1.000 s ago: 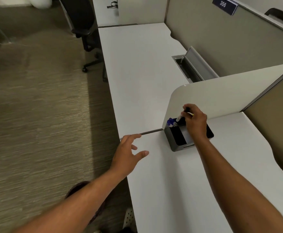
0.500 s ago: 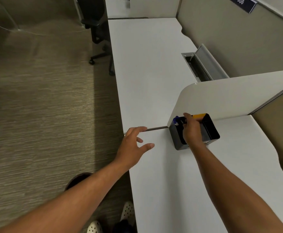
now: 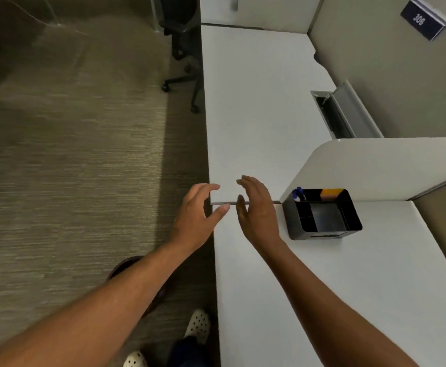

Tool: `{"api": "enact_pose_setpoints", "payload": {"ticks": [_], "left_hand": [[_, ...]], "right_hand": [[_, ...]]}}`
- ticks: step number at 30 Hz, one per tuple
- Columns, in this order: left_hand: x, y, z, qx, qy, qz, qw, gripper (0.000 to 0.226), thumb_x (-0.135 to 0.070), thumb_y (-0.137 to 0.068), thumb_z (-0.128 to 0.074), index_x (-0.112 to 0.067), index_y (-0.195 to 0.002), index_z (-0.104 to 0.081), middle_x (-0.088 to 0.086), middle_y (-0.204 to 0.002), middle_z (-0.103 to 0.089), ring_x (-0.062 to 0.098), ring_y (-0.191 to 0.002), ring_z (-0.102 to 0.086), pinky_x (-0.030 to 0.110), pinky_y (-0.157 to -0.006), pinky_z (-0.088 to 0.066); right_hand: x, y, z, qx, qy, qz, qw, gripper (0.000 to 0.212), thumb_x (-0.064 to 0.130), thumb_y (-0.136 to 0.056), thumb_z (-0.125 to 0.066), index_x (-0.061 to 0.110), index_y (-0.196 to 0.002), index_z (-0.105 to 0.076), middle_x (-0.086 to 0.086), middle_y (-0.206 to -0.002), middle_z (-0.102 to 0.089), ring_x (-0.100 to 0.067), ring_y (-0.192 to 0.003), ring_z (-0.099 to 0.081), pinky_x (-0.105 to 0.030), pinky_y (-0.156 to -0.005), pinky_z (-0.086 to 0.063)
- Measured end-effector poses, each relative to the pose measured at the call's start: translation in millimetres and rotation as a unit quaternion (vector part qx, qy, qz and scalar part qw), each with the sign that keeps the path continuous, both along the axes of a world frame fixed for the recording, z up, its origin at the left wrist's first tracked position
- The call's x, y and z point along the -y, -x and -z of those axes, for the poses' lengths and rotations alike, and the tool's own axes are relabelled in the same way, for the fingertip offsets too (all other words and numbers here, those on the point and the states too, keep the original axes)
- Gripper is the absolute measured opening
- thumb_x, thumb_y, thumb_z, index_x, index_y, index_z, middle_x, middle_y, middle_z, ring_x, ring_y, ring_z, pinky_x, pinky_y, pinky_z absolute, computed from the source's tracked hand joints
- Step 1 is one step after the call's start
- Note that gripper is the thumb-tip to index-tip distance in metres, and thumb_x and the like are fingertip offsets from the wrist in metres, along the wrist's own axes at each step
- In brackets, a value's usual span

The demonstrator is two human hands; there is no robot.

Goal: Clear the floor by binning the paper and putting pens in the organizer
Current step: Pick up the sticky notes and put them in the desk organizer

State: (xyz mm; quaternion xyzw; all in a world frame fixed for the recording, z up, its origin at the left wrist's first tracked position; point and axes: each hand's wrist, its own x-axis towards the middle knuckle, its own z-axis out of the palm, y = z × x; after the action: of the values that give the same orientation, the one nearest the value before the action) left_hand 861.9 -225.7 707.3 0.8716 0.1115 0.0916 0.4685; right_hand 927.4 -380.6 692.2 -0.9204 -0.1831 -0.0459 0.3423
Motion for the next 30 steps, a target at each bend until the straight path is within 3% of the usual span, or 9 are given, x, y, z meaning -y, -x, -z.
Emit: {"api": "enact_pose_setpoints", "payload": {"ticks": [4, 9, 12, 15, 17, 22, 30], "left_hand": [[-58.7, 50.5, 3.5, 0.015, -0.028, -0.089, 0.996, 0.048, -0.046, -0.099, -0.061, -0.030, -0.143, -0.052, -0.006, -0.149, -0.047, 0.011, -0.138, -0.047, 0.038, -0.111, -0.047], [-133.9, 139.8, 8.6, 0.011, -0.049, -0.198, 0.979, 0.049, -0.041, -0.098, -0.063, -0.026, -0.144, -0.053, -0.004, -0.147, -0.048, 0.007, -0.136, -0.045, 0.030, -0.114, -0.040], [-171.2, 206.4, 14.8, 0.006, -0.054, -0.268, 0.962, 0.050, -0.038, -0.097, -0.065, -0.025, -0.143, -0.054, -0.001, -0.144, -0.050, 0.003, -0.130, -0.044, 0.027, -0.111, -0.040], [-198.6, 281.2, 19.6, 0.005, -0.052, -0.339, 0.939, 0.052, -0.041, -0.095, -0.063, -0.021, -0.142, -0.055, 0.003, -0.140, -0.054, 0.015, -0.131, -0.050, 0.032, -0.111, -0.042], [-209.1, 335.8, 22.1, 0.009, -0.047, -0.381, 0.923, 0.054, -0.046, -0.093, -0.058, -0.021, -0.141, -0.056, 0.003, -0.139, -0.054, 0.018, -0.130, -0.052, 0.033, -0.111, -0.043], [-220.3, 479.5, 27.3, -0.011, -0.064, -0.465, 0.883, 0.050, -0.047, -0.095, -0.058, -0.024, -0.139, -0.053, -0.005, -0.136, -0.054, 0.011, -0.125, -0.052, 0.029, -0.105, -0.043], [-211.6, 672.6, 34.1, -0.060, -0.097, -0.545, 0.831, 0.045, -0.037, -0.100, -0.061, -0.019, -0.141, -0.053, 0.000, -0.140, -0.053, 0.018, -0.131, -0.051, 0.026, -0.108, -0.036]], "right_hand": [[-67.9, 23.9, -3.1, 0.019, 0.019, -0.092, 0.995, 0.044, 0.017, -0.100, -0.066, 0.023, -0.143, -0.056, 0.000, -0.153, -0.052, -0.017, -0.143, -0.047, -0.020, -0.116, -0.029], [-158.6, 77.1, -7.3, 0.057, 0.010, -0.220, 0.974, 0.047, 0.011, -0.098, -0.063, 0.019, -0.143, -0.054, 0.001, -0.151, -0.050, -0.016, -0.145, -0.043, -0.035, -0.122, -0.039], [-209.6, 125.3, -9.8, 0.069, 0.028, -0.286, 0.955, 0.051, 0.009, -0.095, -0.065, 0.018, -0.143, -0.051, 0.000, -0.149, -0.049, -0.015, -0.144, -0.042, -0.032, -0.123, -0.033], [-255.7, 184.6, -10.0, 0.053, 0.051, -0.360, 0.930, 0.049, 0.007, -0.095, -0.063, 0.013, -0.143, -0.053, -0.006, -0.149, -0.051, -0.021, -0.143, -0.042, -0.036, -0.124, -0.034], [-280.8, 230.5, -9.0, 0.037, 0.059, -0.408, 0.910, 0.048, 0.005, -0.096, -0.060, 0.010, -0.143, -0.054, -0.009, -0.150, -0.051, -0.026, -0.144, -0.042, -0.044, -0.122, -0.037], [-321.1, 354.8, -1.3, 0.041, 0.091, -0.497, 0.862, 0.048, 0.009, -0.098, -0.061, 0.010, -0.146, -0.051, -0.011, -0.153, -0.050, -0.031, -0.146, -0.043, -0.048, -0.120, -0.039], [-351.8, 525.9, 15.3, 0.052, 0.118, -0.609, 0.783, 0.055, 0.007, -0.092, -0.062, 0.004, -0.146, -0.051, -0.018, -0.153, -0.050, -0.035, -0.148, -0.041, -0.046, -0.127, -0.021]]}}
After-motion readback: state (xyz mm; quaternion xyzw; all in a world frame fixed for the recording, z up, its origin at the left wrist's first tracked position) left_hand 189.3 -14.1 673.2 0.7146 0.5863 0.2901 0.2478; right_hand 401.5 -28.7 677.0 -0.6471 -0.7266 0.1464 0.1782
